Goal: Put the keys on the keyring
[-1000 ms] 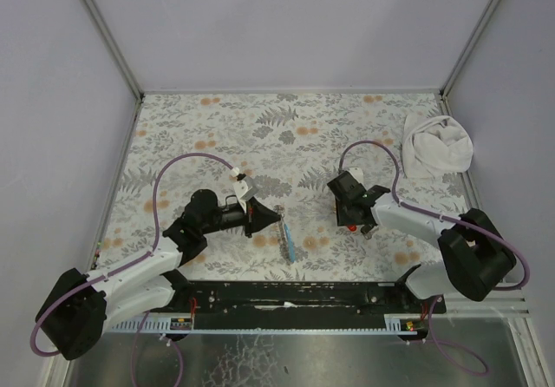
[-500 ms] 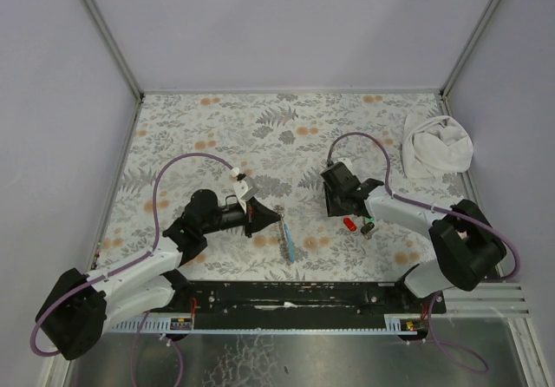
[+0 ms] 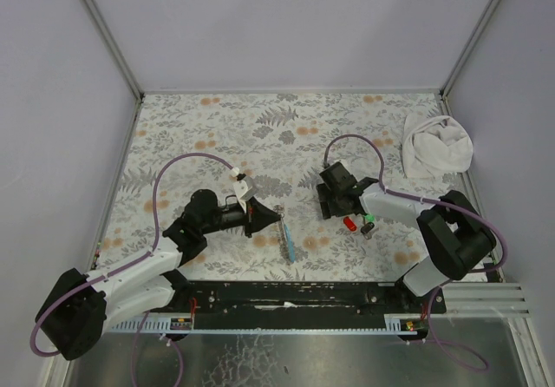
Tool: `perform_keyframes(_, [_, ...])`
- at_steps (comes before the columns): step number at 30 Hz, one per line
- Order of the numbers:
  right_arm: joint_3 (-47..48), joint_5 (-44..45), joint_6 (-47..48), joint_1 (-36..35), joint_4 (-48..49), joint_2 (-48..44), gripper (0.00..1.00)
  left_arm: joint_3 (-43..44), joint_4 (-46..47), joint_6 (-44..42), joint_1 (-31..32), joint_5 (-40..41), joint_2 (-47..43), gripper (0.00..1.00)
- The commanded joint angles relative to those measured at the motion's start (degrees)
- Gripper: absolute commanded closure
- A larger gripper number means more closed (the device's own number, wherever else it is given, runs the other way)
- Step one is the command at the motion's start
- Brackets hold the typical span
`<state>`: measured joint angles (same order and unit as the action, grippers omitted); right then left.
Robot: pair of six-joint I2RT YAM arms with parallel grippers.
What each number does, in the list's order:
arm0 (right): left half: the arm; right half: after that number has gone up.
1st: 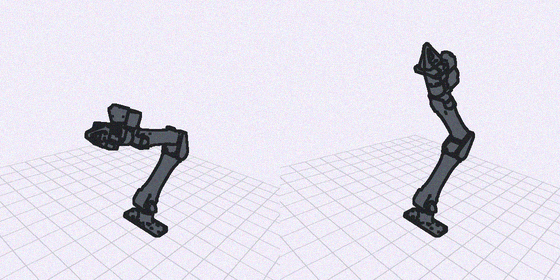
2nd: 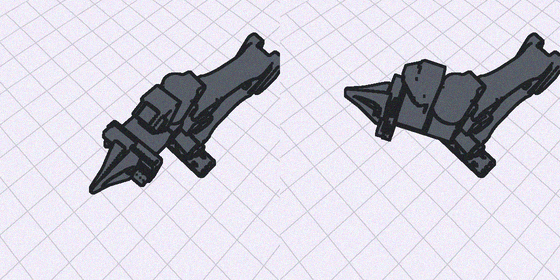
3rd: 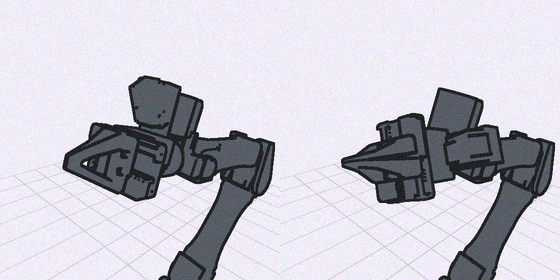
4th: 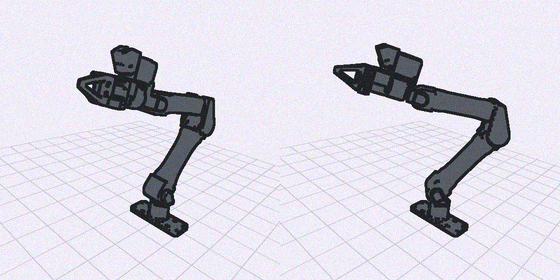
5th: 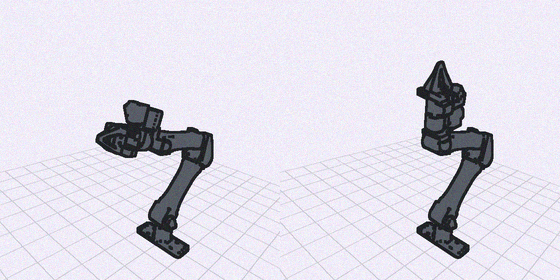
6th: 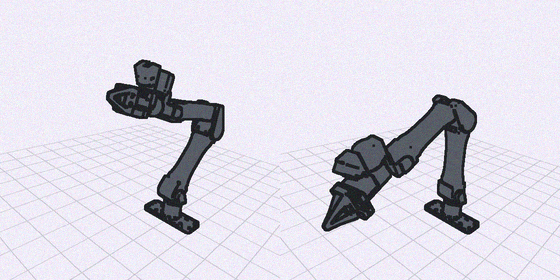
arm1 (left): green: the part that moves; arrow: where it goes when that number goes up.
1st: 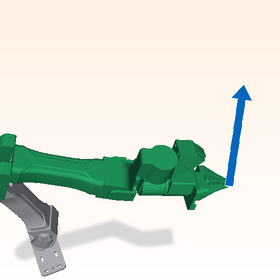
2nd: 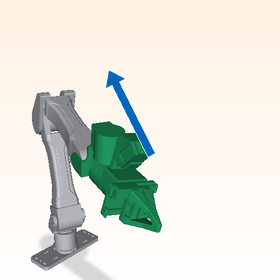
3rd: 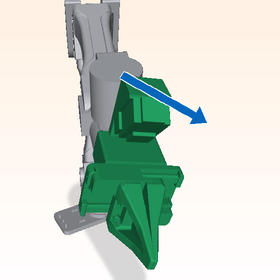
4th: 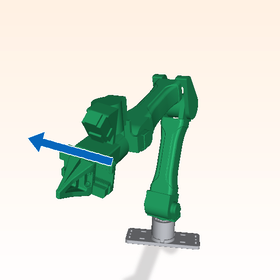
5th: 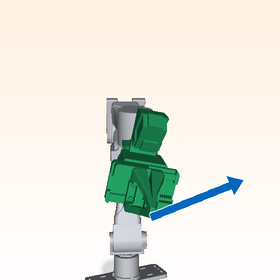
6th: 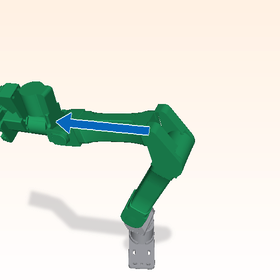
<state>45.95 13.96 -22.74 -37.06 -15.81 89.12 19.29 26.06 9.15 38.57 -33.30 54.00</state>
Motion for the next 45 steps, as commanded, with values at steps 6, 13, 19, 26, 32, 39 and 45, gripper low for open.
perform_keyframes(6, [0.63,-5.54,0.53,0.85,1.27,1.60,0.27,1.54,0.97,-0.45,0.02,-0.30,-0.85,1.00])
perform_keyframes(13, [1.29,-14.99,-0.80,0.76,-0.03,0.70,0.33,1.51,0.92,-0.45,0.03,-0.26,-0.96,1.00])
perform_keyframes(19, [1.15,-23.81,-2.87,0.55,4.37,0.90,0.39,1.45,0.91,-0.45,0.02,-0.13,-1.37,1.00])
perform_keyframes(26, [5.23,-22.13,2.87,0.14,1.34,1.41,0.43,1.28,0.87,-0.45,0.08,0.31,-1.79,1.00])
perform_keyframes(32, [11.96,-10.80,9.99,0.19,-7.09,2.18,0.44,1.19,0.94,-0.36,0.08,0.43,-1.92,1.00])
perform_keyframes(39, [16.88,-11.17,17.38,0.32,-11.33,9.11,0.53,1.19,0.87,-0.36,0.06,0.42,-2.12,1.00])
perform_keyframes(45, [17.93,-12.07,19.75,0.53,-10.35,11.26,0.57,1.10,0.80,-0.44,0.06,0.52,-2.22,1.00])
